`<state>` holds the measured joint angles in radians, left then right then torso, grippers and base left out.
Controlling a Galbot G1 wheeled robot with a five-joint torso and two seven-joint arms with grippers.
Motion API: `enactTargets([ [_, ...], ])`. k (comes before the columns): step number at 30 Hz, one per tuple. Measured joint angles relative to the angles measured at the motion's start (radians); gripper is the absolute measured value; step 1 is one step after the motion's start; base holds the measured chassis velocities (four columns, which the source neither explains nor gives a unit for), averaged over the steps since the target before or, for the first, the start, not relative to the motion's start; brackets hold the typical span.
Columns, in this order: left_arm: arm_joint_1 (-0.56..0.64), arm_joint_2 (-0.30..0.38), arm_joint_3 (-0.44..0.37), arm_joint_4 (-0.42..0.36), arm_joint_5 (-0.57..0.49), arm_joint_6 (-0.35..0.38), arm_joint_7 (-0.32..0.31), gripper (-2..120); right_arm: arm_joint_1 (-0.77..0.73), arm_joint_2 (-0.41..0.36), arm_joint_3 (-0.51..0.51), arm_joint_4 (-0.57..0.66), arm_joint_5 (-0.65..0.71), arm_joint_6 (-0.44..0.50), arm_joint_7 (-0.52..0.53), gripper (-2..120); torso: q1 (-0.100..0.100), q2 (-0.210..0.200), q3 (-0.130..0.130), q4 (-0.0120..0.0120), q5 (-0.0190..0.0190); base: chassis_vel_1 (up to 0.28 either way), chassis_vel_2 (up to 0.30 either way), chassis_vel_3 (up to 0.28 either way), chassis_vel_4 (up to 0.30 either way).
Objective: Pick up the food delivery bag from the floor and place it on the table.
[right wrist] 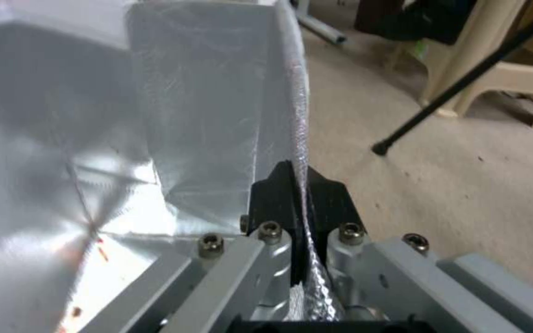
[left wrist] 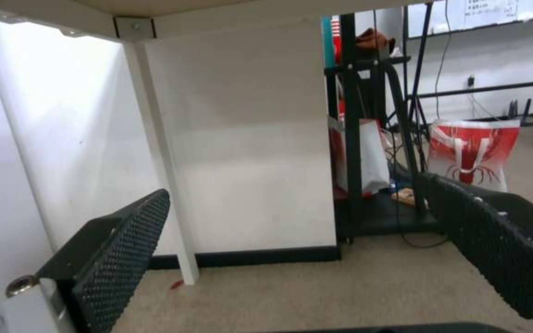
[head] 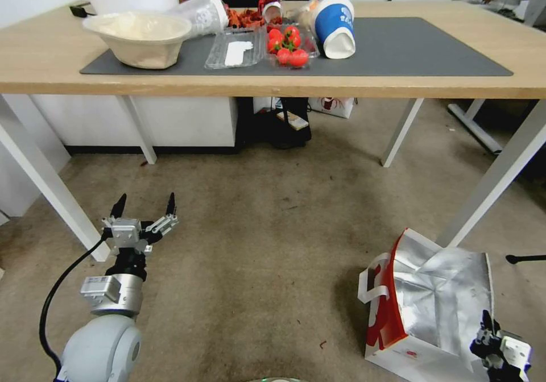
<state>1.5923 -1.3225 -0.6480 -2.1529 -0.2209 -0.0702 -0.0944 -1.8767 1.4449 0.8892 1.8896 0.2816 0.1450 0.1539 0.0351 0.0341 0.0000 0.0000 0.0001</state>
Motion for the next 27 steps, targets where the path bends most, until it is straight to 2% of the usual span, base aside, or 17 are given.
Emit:
enactTargets([
  [10,-0.005,0.000,-0.017,0.009,-0.008,0.000,-0.003,100,-0.026,-0.004,-0.040,0.168,0.012,0.008,-0.011,0,0.000,0.000,0.000,0.0000,-0.0004,0.000,0.000,0.000,0.000],
  [16,-0.006,-0.002,-0.027,0.014,-0.008,-0.016,0.020,100,-0.021,-0.046,-0.078,0.240,0.003,-0.012,-0.086,0,0.000,0.000,0.000,0.0000,-0.0001,0.000,0.000,0.000,0.000],
  [20,-0.005,0.003,-0.043,0.019,-0.006,-0.033,0.038,100,-0.014,-0.099,-0.086,0.287,0.004,-0.027,-0.147,0,0.000,0.000,0.000,0.0000,-0.0001,0.000,0.000,0.000,0.000],
  [27,-0.001,0.008,-0.058,0.023,0.000,-0.044,0.034,100,0.023,-0.232,-0.059,0.363,0.058,-0.061,-0.405,0,0.000,0.000,0.000,0.0000,0.0000,0.000,0.000,0.000,0.000],
])
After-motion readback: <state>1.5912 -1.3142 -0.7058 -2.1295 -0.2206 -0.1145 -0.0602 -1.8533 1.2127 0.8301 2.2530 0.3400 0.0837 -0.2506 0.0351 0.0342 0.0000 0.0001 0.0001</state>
